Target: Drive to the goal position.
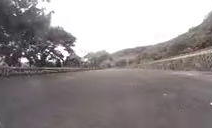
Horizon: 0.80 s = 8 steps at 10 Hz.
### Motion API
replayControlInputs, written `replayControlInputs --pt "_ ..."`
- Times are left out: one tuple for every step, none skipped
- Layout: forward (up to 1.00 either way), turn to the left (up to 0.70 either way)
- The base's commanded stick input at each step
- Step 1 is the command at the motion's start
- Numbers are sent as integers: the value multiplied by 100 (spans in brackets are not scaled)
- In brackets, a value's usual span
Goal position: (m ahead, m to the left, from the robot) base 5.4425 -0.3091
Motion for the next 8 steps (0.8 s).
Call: replayControlInputs --pt "70 0" --pt "70 0" --pt "70 0" --pt "70 0" --pt "70 0" --pt "70 0" --pt "70 0" --pt "70 0"
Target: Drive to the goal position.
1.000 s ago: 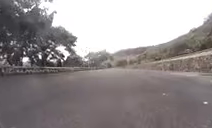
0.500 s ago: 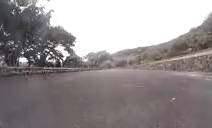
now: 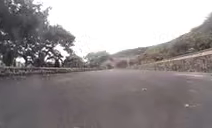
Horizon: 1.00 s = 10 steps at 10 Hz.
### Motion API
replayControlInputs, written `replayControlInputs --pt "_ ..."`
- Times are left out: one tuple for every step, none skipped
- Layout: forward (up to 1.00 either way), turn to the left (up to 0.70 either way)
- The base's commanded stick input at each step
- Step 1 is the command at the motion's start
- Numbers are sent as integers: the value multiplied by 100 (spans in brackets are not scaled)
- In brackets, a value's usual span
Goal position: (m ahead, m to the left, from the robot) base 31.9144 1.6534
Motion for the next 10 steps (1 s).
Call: replayControlInputs --pt "70 0" --pt "70 0" --pt "70 0" --pt "70 0" --pt "70 0" --pt "70 0" --pt "70 0" --pt "70 0" --pt "70 0" --pt "70 0"
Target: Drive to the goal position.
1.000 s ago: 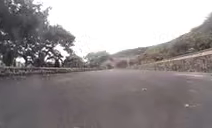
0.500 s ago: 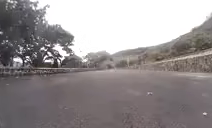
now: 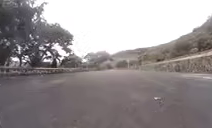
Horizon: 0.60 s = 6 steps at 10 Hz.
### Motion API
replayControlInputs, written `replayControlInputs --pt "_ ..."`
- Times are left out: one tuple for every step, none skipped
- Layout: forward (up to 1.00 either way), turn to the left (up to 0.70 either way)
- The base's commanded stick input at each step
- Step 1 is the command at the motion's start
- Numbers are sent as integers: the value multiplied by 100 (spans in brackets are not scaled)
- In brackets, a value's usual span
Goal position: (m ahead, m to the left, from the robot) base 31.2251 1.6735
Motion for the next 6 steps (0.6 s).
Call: replayControlInputs --pt "70 0" --pt "70 0" --pt "70 0" --pt "70 0" --pt "70 0" --pt "70 0"
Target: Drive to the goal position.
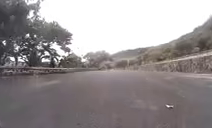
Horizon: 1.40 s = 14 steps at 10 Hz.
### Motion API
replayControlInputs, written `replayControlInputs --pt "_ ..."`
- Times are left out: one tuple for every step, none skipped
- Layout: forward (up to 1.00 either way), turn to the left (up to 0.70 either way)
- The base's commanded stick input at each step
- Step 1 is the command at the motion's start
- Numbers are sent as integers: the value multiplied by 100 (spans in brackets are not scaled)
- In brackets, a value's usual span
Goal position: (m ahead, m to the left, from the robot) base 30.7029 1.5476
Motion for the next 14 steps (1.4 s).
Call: replayControlInputs --pt "70 0" --pt "70 0" --pt "70 0" --pt "70 0" --pt "70 0" --pt "70 0" --pt "70 0" --pt "70 0" --pt "70 0" --pt "70 0" --pt "70 0" --pt "70 0" --pt "70 0" --pt "70 0"
